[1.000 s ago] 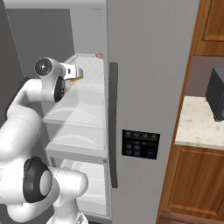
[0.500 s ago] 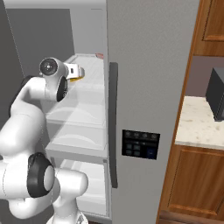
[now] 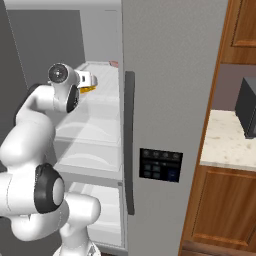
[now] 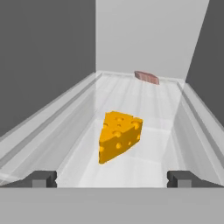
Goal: Pick the cheese from the fridge and the cheese grater from the cabinet and place them next to the salad bowl.
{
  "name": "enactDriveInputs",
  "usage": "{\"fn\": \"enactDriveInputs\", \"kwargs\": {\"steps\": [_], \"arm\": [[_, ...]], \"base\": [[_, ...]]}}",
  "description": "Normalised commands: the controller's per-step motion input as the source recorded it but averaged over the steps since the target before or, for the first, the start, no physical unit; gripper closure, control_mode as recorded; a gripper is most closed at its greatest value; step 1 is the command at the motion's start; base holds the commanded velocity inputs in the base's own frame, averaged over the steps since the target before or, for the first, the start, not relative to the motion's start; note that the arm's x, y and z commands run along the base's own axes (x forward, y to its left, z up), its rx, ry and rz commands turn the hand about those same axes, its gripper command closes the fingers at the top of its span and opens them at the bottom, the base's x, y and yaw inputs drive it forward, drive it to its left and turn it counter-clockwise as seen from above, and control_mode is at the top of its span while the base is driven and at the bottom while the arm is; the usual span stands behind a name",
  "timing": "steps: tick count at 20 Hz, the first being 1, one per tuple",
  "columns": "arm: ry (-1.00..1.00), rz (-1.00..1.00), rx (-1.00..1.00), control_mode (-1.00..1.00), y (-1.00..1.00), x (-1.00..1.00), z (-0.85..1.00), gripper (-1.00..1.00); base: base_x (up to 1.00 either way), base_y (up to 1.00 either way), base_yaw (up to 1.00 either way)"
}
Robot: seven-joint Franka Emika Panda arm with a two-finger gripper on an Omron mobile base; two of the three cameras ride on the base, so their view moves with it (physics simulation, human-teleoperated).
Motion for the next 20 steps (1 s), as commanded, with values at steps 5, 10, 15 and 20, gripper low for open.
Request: {"fn": "enactDriveInputs", "kwargs": {"steps": [5,10,15,20], "arm": [[0.03,0.0,0.0,-1.0,0.12,0.25,0.0,-1.0],[0.0,0.0,0.0,-1.0,0.02,0.17,-0.01,-1.0],[0.0,0.0,0.0,-1.0,0.03,0.03,-0.09,-1.0],[0.0,0.0,0.0,-1.0,0.03,0.0,-0.15,-1.0]], "base": [[0.0,0.0,0.0],[0.0,0.0,0.0],[0.0,0.0,0.0],[0.0,0.0,0.0]]}}
